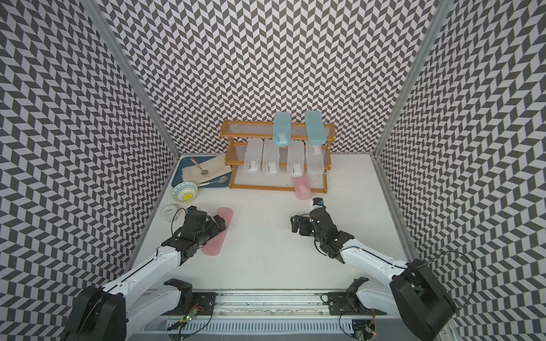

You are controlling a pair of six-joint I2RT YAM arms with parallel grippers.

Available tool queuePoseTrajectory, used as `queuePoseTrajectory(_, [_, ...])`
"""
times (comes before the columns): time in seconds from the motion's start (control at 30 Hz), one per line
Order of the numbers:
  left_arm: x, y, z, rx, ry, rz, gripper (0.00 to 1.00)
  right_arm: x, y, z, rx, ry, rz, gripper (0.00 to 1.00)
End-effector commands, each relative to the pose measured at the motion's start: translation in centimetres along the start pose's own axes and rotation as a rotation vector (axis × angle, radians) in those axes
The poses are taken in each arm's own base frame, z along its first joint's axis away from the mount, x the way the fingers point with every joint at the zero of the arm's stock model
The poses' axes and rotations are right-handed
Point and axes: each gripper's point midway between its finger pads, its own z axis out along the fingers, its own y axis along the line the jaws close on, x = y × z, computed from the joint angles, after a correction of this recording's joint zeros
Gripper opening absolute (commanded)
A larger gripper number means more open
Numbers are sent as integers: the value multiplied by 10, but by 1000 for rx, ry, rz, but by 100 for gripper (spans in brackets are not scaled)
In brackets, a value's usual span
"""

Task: Place the pencil cases on the shelf according to color
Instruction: Move the pencil case to the center of the board.

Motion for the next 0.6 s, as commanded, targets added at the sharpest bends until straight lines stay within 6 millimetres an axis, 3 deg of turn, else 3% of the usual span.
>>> queuePoseTrajectory(0.0, [16,-2,6,37,65,-19,100,2,10,-4,-4,3,-6,99])
queuePoseTrajectory(0.2, [54,-25,5,137,171,-14,100,6,5,-6,22,9,-22,100])
queuePoseTrajectory(0.43, [110,-100,-18,265,242,108,100,8,5,-5,14,17,-49,100])
queuePoseTrajectory(0.57, [114,-106,-12,190,225,162,100,9,17,-6,-39,32,-101,99])
